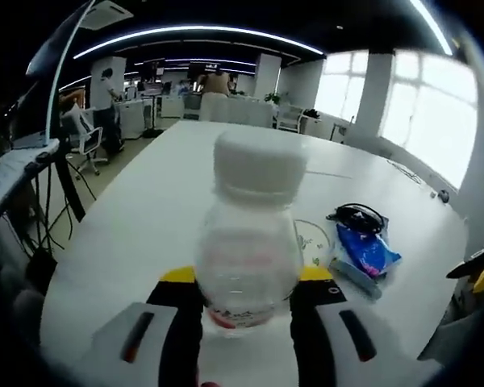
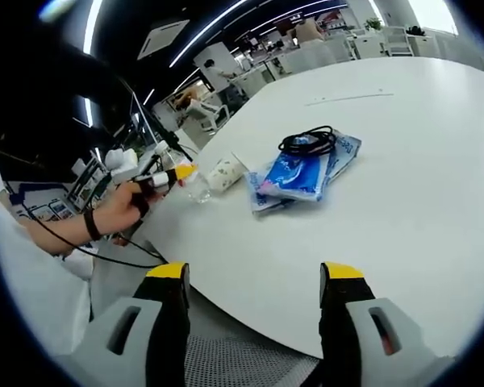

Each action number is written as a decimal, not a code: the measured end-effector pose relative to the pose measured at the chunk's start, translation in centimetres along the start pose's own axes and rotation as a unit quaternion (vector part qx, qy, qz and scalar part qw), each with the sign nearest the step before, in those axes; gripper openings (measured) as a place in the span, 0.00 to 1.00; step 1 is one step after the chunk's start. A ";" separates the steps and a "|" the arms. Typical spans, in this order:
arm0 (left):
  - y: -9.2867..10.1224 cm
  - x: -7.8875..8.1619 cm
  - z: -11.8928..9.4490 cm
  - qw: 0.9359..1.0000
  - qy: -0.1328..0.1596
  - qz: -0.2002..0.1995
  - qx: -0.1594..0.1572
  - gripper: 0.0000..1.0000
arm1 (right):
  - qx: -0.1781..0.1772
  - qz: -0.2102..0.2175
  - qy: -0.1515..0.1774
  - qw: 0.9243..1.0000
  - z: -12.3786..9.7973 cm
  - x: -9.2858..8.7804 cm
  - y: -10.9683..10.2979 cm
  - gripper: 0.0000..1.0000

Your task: Arrange the tabletop items into an orderly group along one side of the table until the central work area is clear of visible clutter.

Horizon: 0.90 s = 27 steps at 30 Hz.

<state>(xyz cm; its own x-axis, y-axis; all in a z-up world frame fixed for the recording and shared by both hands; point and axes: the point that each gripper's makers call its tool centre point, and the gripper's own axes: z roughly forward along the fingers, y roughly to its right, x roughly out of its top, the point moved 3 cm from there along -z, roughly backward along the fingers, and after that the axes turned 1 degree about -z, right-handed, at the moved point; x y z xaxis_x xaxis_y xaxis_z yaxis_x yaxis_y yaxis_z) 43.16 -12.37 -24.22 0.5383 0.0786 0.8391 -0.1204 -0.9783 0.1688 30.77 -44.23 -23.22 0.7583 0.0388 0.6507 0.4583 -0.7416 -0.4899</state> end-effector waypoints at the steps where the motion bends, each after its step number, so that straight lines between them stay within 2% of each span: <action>1: 0.0 0.0 0.0 1.000 -0.001 0.001 0.000 0.40 | 0.000 0.000 0.000 1.000 0.0 0.0 0.0 0.64; 10: -1.0 0.5 0.1 1.000 0.000 0.009 -0.002 0.38 | -0.002 -0.003 -0.003 1.000 0.2 0.3 0.0 0.64; 18: -1.7 2.5 1.2 0.999 0.008 0.028 -0.014 0.38 | -0.001 -0.003 -0.007 1.000 0.6 0.2 -0.2 0.64; 27: -2.5 4.9 4.0 0.999 0.015 0.046 -0.022 0.38 | -0.003 -0.002 -0.011 1.000 0.8 0.2 -0.4 0.64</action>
<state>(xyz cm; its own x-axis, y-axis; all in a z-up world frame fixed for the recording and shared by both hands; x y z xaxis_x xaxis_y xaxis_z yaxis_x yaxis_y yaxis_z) 49.45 -10.34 -22.56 0.4976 -0.0047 0.8674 -0.2050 -0.9723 0.1123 31.09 -43.43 -23.35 0.7670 0.0570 0.6391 0.4587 -0.7452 -0.4840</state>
